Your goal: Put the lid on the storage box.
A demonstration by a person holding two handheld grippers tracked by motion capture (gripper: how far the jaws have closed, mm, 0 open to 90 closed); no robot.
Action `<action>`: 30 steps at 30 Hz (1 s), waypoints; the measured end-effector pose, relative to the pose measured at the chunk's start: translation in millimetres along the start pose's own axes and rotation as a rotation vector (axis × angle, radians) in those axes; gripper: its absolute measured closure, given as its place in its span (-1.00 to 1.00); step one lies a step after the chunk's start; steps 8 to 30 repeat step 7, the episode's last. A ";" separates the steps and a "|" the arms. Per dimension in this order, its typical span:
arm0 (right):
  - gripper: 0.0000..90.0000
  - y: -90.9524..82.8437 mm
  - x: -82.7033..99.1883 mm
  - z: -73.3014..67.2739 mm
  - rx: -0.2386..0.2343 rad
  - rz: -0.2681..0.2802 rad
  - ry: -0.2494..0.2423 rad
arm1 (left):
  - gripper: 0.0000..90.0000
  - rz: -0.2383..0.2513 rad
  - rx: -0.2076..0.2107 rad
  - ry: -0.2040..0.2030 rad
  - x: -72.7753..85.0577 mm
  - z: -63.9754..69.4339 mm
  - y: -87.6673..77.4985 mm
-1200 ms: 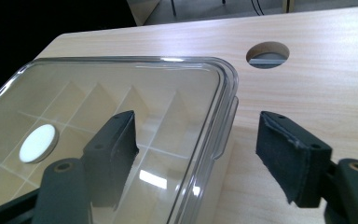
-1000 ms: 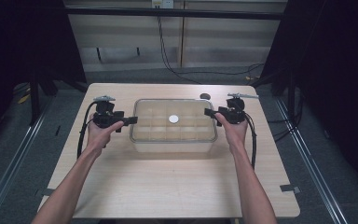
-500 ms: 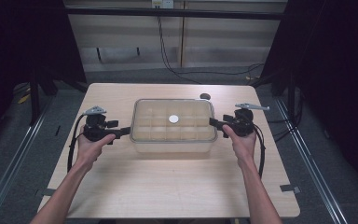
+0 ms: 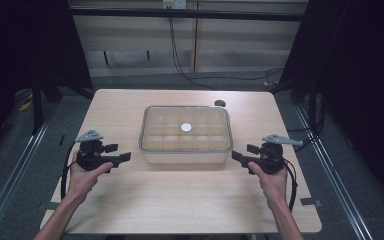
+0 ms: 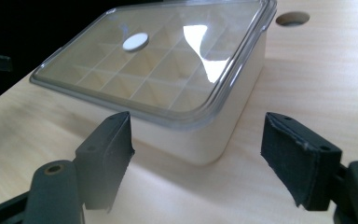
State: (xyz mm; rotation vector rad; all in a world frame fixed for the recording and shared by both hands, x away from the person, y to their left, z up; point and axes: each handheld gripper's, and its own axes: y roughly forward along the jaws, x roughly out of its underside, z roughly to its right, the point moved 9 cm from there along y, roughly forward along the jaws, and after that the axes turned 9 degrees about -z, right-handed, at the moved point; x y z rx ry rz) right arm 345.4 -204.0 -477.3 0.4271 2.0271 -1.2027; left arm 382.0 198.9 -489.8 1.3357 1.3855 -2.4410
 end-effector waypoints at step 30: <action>-0.45 -11.5 17.7 -5.1 -0.017 0.026 0.030 | -0.37 -0.031 0.024 0.005 23.8 10.5 -6.7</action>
